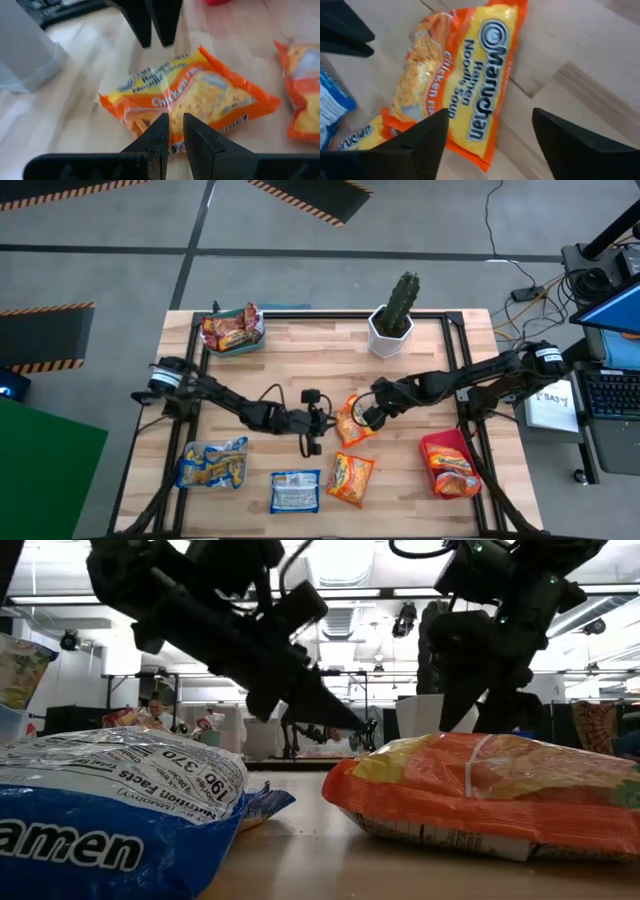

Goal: Sort Maruchan noodles
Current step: Put the top orange noodle pack into the red bin

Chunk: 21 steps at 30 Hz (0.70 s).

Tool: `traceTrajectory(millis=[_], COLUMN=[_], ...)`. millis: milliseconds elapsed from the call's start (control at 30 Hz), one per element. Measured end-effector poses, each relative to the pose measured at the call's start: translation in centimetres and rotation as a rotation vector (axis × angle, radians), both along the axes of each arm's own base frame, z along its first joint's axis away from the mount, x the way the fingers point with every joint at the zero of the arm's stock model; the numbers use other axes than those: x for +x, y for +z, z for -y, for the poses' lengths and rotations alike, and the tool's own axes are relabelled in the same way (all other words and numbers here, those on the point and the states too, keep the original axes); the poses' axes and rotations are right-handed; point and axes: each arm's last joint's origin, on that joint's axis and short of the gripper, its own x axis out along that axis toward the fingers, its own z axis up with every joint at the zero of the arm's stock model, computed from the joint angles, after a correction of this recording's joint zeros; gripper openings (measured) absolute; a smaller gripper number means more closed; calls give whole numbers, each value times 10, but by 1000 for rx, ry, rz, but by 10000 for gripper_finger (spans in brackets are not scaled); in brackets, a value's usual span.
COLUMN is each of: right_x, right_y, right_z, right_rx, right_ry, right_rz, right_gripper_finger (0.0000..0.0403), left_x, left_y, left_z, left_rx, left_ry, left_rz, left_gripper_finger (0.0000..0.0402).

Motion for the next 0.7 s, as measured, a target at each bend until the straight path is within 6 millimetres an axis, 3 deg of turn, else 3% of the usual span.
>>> traceTrajectory(millis=[200,467,700], right_x=[1,-2,-7], right_y=[-6,-21,-30], right_z=[0,1,3], right_rx=[-6,11,-8], right_ry=[-4,-41,-102], right_rz=[5,105,168], right_gripper_finger=[304,306,306], left_x=[8,11,11], left_y=[-14,-37,-46], left_z=[-6,-15,-22], left_rx=[-17,-13,-30], left_ry=[5,30,64], left_rz=[15,-8,-33], left_gripper_finger=[39,39,39])
